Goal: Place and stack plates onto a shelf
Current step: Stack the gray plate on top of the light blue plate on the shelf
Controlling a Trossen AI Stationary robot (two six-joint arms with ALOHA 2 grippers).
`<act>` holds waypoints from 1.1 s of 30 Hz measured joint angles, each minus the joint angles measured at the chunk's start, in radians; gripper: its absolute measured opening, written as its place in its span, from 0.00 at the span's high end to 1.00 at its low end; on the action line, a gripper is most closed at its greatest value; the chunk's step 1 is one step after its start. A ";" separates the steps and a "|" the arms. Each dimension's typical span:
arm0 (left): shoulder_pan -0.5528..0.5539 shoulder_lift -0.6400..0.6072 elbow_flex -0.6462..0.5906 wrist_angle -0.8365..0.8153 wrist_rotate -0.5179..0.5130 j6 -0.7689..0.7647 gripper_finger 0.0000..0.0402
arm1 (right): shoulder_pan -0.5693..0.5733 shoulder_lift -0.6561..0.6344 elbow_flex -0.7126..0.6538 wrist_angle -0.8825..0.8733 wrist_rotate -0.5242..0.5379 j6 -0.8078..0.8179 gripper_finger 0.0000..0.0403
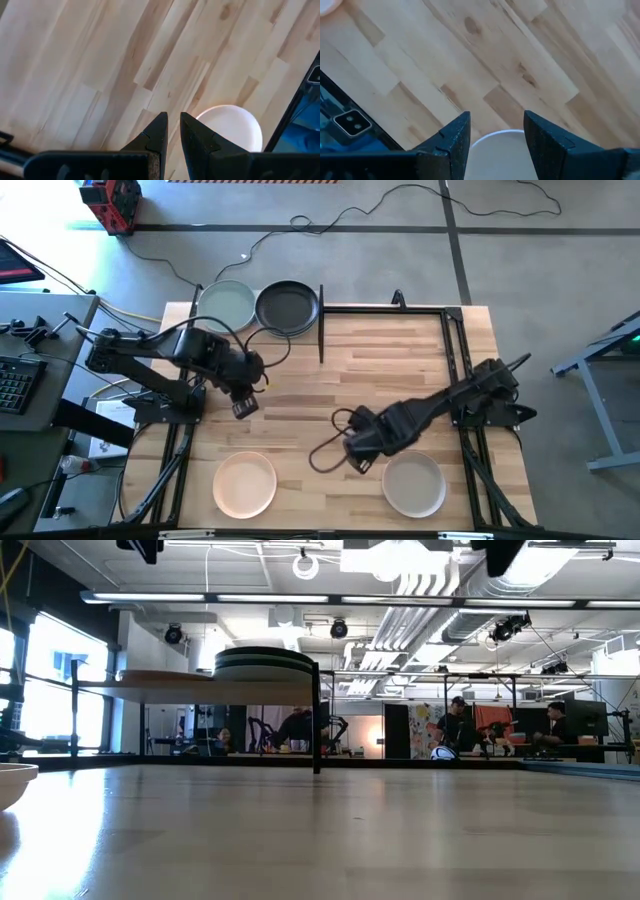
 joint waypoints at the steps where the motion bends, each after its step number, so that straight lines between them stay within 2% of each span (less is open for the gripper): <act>1: -0.006 0.000 0.000 0.004 -0.006 0.000 0.90 | 0.015 0.000 0.000 -0.001 0.010 0.029 0.60; 13: -0.025 0.000 0.000 0.062 -0.051 -0.010 0.90 | 0.159 0.031 -0.001 -0.029 0.026 0.294 0.60; 21: -0.025 0.000 0.000 0.075 -0.051 -0.008 0.90 | 0.259 0.073 -0.001 -0.018 0.020 0.312 0.60; 26: -0.024 0.000 0.000 0.075 -0.051 -0.002 0.90 | 0.334 0.131 -0.001 0.038 -0.021 0.311 0.60; 33: -0.024 0.000 0.000 0.080 -0.051 0.045 0.90 | 0.385 0.197 -0.001 0.065 -0.048 0.411 0.60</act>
